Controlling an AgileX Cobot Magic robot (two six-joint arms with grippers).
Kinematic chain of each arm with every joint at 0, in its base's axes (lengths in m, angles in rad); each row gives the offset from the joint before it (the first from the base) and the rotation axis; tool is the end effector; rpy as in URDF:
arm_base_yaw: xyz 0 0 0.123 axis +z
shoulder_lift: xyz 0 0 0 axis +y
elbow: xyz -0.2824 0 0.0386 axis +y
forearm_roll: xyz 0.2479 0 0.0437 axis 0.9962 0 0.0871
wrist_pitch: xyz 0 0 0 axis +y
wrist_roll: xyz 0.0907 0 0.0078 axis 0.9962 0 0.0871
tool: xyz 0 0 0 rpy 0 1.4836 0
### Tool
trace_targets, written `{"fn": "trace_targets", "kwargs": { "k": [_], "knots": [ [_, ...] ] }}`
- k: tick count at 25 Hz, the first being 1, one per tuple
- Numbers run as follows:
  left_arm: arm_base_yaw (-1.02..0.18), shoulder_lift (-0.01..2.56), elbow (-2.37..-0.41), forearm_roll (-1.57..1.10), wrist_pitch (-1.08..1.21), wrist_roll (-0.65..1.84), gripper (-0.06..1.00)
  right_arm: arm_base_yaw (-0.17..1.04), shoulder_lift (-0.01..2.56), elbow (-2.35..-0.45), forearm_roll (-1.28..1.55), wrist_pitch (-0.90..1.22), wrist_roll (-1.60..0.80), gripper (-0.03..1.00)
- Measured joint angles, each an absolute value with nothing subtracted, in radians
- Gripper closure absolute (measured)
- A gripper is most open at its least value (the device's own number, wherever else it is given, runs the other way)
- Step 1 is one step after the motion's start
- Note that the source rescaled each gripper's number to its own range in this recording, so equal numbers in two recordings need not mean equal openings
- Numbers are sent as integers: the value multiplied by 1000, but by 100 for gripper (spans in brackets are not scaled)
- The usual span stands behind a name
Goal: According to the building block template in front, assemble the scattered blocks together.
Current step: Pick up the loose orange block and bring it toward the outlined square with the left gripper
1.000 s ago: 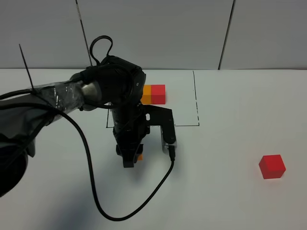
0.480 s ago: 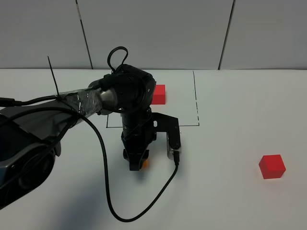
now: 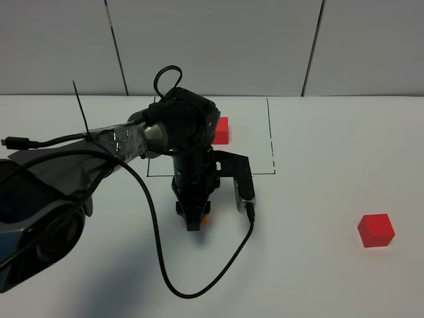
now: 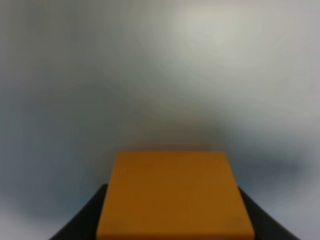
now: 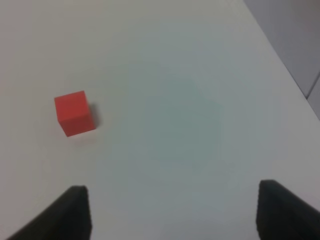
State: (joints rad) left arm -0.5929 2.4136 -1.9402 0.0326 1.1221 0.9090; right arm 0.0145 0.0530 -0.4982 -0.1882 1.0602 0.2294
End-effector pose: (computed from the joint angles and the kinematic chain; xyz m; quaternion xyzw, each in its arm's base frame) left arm 0.4018 -0.2675 0.1171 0.6867 0.7261 0.0196 0.0285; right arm 0.0030 -0.0148 0.2780 0.0936 0.8582 -0.0329 0.5037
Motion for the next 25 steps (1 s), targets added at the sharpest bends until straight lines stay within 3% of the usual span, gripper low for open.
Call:
{"fn": "trace_targets", "kwargs": {
  "k": [25],
  "knots": [
    [-621, 2430, -1950, 31, 1102, 866, 94, 15, 53, -498, -188, 1060, 229, 54]
  ]
}}
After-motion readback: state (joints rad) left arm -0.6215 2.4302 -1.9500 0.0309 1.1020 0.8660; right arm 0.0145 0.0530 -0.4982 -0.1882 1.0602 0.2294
